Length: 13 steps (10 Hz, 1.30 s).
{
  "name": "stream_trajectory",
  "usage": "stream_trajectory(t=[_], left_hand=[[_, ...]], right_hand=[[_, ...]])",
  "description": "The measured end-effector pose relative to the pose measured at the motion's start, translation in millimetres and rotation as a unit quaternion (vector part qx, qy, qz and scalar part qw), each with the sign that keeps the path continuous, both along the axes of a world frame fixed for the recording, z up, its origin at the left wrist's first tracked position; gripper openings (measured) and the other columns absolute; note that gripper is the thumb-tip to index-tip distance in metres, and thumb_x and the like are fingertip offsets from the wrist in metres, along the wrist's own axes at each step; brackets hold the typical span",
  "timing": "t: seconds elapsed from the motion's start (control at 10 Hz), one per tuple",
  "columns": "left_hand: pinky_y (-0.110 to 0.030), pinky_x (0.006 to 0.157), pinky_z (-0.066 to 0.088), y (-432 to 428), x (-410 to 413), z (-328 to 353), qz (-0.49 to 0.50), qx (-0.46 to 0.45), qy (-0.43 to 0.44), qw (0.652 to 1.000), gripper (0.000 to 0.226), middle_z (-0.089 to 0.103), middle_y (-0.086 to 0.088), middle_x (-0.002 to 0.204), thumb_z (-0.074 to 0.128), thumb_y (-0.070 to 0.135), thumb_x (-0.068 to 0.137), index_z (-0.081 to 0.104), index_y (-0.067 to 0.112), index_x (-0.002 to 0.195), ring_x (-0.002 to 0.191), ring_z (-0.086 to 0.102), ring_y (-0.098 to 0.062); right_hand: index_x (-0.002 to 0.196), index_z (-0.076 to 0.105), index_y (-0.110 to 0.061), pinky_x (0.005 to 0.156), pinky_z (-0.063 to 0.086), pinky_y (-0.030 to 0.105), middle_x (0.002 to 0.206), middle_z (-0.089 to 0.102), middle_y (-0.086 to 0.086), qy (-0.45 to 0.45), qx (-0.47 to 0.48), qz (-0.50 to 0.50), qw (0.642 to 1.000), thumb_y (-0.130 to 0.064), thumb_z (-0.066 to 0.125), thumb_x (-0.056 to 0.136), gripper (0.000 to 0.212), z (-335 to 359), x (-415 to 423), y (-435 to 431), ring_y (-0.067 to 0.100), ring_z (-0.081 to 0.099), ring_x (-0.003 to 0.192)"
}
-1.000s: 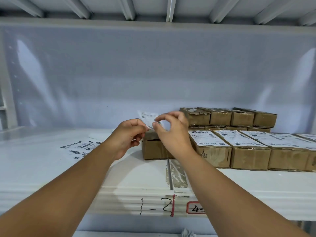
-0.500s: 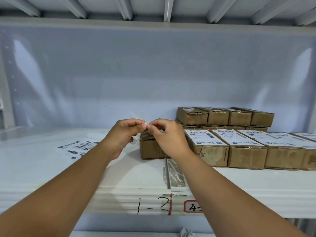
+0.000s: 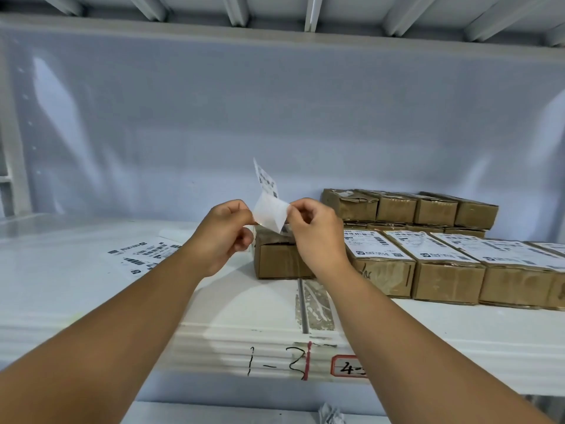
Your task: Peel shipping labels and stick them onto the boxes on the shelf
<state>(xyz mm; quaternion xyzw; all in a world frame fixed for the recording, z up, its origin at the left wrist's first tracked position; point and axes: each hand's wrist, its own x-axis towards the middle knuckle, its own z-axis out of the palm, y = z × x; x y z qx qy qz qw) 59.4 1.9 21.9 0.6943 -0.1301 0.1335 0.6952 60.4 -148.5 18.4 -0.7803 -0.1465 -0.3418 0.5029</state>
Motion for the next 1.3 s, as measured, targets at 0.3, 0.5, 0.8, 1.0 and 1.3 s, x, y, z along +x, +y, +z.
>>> stream_trajectory(t=[0.3,0.5,0.8,1.0,1.3], left_hand=[[-0.017,0.062,0.057,9,4,3,0.012,-0.302,0.053,0.952,0.017,0.059,-0.016,0.094,0.034,-0.005,0.089,0.045,0.005,0.081,0.075,0.072,-0.018],[-0.013,0.056,0.053,18,10,0,0.151,-0.349,0.045,0.924,0.017,0.067,-0.011,0.075,0.030,0.002,0.090,0.040,0.005,0.077,0.060,0.069,-0.008],[-0.014,0.058,0.043,40,4,-5,0.284,-0.393,0.086,0.870,0.032,0.050,-0.007,0.138,0.039,0.015,0.098,0.032,0.019,0.068,0.065,0.050,-0.004],[-0.017,0.070,0.055,42,16,-4,0.204,-0.454,0.055,0.866,0.021,0.056,-0.004,0.087,0.046,0.001,0.091,0.041,0.010,0.072,0.112,0.061,-0.018],[-0.030,0.086,0.051,39,48,4,0.054,-0.427,0.056,0.901,0.021,0.047,-0.014,0.113,0.051,0.002,0.095,0.053,-0.006,0.114,0.096,0.061,-0.024]], right_hand=[[0.087,0.050,-0.011,0.049,0.049,0.028,0.064,0.064,0.011,-0.037,0.088,0.009,0.995,-0.015,0.041,0.096,0.013,2,-4,2,0.010,0.058,0.044],[0.081,0.045,-0.018,0.055,0.055,0.035,0.057,0.063,0.000,-0.055,0.146,0.014,0.988,-0.014,0.039,0.097,0.018,4,-7,0,0.015,0.067,0.053],[0.092,0.043,-0.017,0.075,0.055,0.036,0.089,0.062,-0.003,-0.141,0.169,-0.043,0.975,-0.015,0.037,0.100,0.010,4,-6,-3,0.014,0.065,0.090],[0.102,0.045,-0.018,0.070,0.047,0.022,0.106,0.059,0.003,-0.122,0.059,-0.037,0.990,-0.014,0.047,0.096,0.008,0,-4,-2,0.019,0.056,0.097],[0.119,0.049,-0.012,0.090,0.046,0.035,0.119,0.057,0.002,-0.096,-0.035,-0.019,0.995,0.004,0.044,0.091,0.032,-4,-6,1,0.020,0.056,0.107]])
